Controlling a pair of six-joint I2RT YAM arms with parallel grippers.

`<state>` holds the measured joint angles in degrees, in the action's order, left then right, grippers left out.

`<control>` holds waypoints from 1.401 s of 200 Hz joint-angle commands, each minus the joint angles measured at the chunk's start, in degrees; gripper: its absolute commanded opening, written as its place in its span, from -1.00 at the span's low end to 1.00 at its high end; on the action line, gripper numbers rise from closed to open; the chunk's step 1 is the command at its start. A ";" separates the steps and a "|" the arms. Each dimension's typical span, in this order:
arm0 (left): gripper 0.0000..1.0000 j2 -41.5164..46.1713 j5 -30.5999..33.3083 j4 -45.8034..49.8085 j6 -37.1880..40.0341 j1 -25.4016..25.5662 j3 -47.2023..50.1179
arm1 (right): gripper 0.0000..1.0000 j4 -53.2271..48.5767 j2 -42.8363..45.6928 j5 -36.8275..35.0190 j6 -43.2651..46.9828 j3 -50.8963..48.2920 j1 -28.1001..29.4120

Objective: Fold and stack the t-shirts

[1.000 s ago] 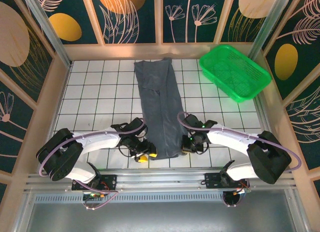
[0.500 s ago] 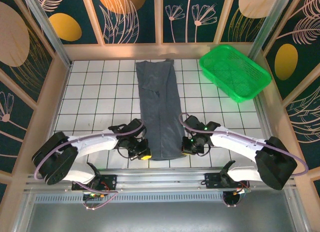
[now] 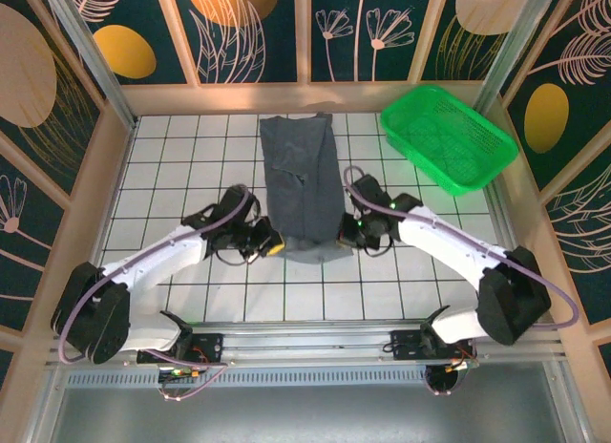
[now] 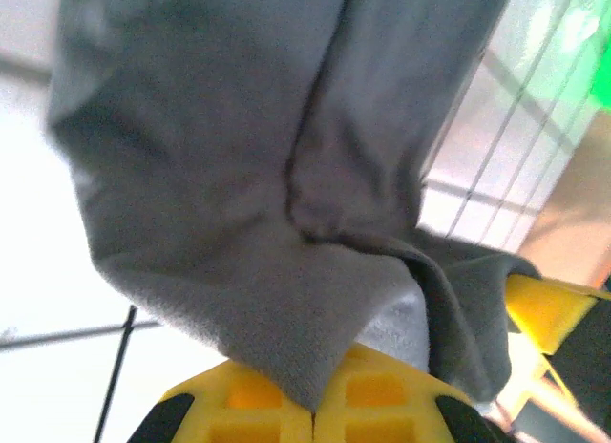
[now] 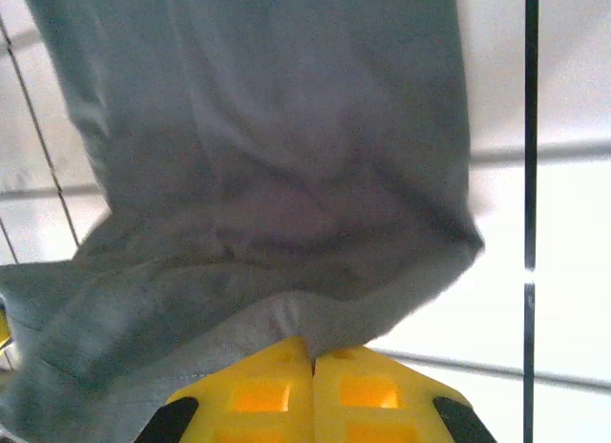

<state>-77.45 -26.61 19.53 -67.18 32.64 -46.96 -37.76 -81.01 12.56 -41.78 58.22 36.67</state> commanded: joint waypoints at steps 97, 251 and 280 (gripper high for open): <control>-1.00 -26.06 0.83 -4.83 9.37 -12.70 -25.75 | -1.00 3.48 -30.20 -4.84 11.43 34.19 -11.05; 0.27 -36.46 6.79 1.90 12.72 -16.00 -39.54 | 0.33 2.53 -40.01 -2.08 15.26 46.07 -17.13; 0.26 -25.57 5.30 -4.16 8.96 -15.96 -24.01 | 0.32 7.22 -29.33 -2.82 13.42 30.52 -16.91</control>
<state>-111.74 -21.52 18.15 -55.37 16.86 -80.66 -33.21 -121.05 10.81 -27.68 98.85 19.51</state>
